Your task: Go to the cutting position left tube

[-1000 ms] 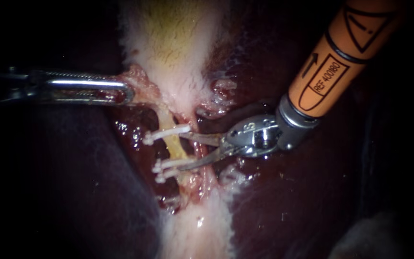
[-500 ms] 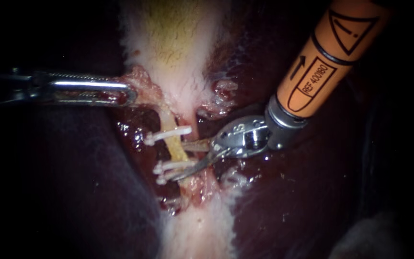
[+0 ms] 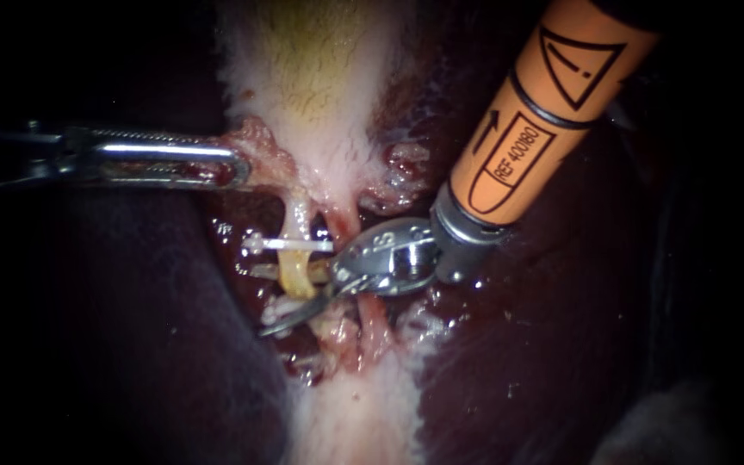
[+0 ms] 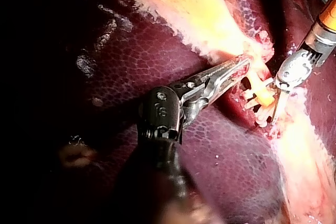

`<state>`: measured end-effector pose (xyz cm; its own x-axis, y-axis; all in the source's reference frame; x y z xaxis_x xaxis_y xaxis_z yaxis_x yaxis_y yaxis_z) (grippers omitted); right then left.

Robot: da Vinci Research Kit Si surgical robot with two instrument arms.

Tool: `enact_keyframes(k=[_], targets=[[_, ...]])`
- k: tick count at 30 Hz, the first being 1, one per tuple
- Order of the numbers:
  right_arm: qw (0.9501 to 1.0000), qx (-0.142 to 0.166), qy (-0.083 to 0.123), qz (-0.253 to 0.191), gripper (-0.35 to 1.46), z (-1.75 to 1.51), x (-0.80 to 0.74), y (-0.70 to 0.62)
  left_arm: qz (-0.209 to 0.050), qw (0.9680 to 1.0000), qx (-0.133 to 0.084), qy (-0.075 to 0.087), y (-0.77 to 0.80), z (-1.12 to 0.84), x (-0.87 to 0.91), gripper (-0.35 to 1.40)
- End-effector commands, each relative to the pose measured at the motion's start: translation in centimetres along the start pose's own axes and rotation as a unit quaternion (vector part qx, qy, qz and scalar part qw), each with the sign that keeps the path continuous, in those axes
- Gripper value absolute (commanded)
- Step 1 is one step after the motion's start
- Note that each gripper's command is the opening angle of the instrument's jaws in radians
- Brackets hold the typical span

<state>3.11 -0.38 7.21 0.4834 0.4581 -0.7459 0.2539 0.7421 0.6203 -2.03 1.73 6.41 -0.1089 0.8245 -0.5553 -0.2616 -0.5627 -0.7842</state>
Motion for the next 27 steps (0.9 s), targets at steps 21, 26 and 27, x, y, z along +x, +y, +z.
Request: enact_keyframes(k=[21,26,27], targets=[[0.9993,0.015,0.028,0.019,1.36,0.06,0.38,-0.32,0.0,1.0,-0.001,0.0,-0.03,-0.03,-0.02,-0.35],[0.9991,0.02,0.031,0.02,1.38,0.01,0.5,-0.44,0.0,1.0,-0.001,0.0,-0.04,-0.03,-0.02,-0.35],[0.9991,0.02,0.031,0.021,1.38,0.0,0.52,-0.47,0.0,1.0,-0.001,0.0,-0.04,-0.03,-0.02,-0.35]])
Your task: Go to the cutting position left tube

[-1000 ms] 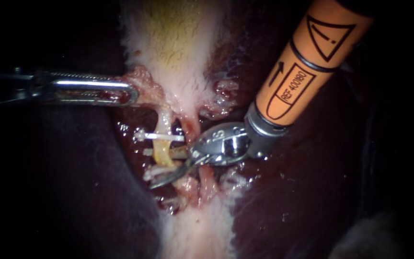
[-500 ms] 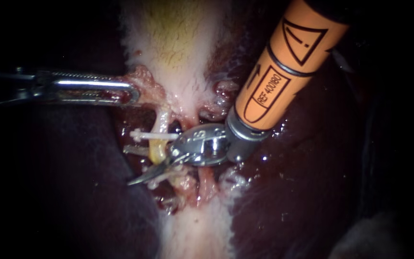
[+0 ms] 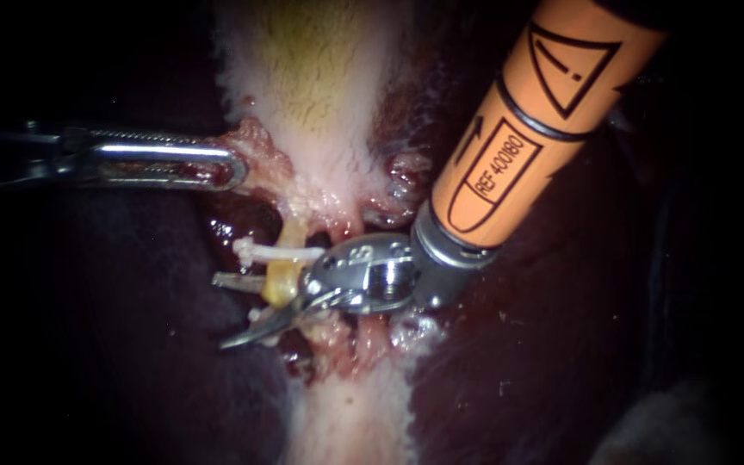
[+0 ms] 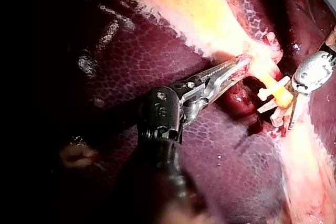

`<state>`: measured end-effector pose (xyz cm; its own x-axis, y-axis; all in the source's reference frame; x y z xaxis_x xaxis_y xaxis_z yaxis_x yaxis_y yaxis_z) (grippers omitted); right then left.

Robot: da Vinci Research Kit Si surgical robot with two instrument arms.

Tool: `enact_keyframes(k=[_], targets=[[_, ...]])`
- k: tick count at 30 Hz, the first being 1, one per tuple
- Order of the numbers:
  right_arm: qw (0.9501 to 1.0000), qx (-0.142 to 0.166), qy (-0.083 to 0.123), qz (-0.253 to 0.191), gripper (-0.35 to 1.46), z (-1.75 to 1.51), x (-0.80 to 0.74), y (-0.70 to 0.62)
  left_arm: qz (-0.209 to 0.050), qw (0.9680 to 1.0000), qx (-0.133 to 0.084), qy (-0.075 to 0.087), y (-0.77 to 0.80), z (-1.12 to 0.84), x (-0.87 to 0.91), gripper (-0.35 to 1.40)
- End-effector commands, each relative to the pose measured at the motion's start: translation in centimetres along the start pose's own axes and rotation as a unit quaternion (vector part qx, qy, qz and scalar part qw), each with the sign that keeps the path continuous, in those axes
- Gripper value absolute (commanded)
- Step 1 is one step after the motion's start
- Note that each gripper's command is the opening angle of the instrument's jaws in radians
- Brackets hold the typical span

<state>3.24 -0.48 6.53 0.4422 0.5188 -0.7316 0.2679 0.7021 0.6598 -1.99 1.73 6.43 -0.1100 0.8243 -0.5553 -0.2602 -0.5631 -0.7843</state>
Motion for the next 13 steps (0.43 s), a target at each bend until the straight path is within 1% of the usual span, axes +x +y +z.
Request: enact_keyframes(k=[1,5,13], targets=[[1.0,0.001,0.0,0.0,1.38,-0.01,0.02,-0.02,0.0,1.0,-0.001,0.0,0.0,0.0,0.0,-0.35],[1.0,0.002,0.0,0.0,1.38,-0.01,0.04,-0.03,0.0,1.0,0.0,0.0,0.0,0.0,0.0,-0.35],[1.0,0.0,0.0,0.006,1.36,-0.04,-0.01,0.02,0.0,1.0,0.0,0.0,-0.01,0.0,-0.01,-0.35]])
